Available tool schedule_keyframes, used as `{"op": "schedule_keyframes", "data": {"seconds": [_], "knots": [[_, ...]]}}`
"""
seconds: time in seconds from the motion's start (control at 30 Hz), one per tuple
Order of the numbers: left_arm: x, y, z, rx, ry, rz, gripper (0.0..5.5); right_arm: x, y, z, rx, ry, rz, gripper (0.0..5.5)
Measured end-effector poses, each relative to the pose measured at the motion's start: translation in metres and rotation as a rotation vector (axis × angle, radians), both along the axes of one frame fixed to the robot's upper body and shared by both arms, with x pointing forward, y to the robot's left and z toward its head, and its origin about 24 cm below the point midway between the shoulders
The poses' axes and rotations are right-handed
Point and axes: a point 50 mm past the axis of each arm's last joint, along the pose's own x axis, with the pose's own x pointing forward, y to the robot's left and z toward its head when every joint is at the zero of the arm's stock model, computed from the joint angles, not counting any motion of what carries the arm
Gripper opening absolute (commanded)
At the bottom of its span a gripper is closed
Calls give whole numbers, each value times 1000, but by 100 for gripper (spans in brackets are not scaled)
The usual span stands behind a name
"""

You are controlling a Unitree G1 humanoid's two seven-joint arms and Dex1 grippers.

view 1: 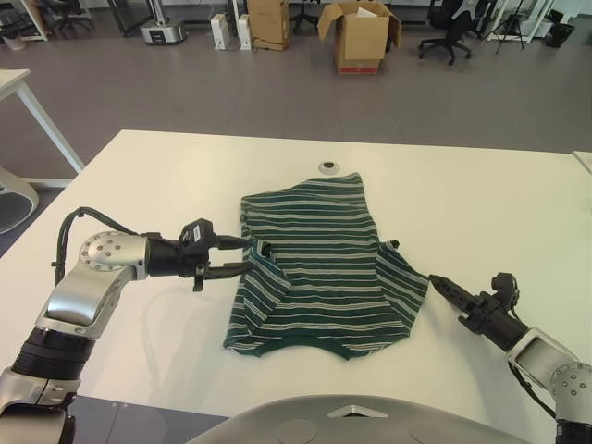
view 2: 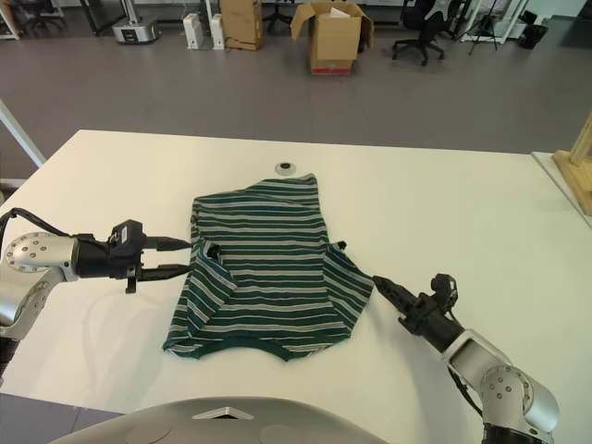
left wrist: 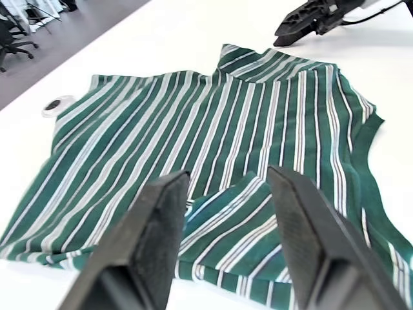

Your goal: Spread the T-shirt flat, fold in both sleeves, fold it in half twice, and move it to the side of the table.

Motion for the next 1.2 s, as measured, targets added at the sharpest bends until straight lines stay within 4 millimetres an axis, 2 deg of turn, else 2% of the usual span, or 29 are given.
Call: {"op": "schedule_keyframes", "data": {"seconds": [0.17,0.3,0.47,0.53,0.97,1.1,1.2], "knots": [[13,4,-8,12,-71,118,223,3,8,-3,12,-13,3,320],[28,5,-2,0,-187,198,223,6,18,-5,18,-13,39,320],[31,2,-2,-16,-223,214,223,8,28,-9,-10,-15,83,223],[31,1,-2,-21,-225,219,223,8,29,-9,-13,-13,91,202],[33,3,-6,-35,-243,240,223,16,27,-3,-22,-63,94,8],[33,3,-7,-25,-249,240,223,14,29,-2,-68,-71,148,3],[33,3,-7,-19,-262,235,223,17,20,-4,-70,-72,98,54]]}}
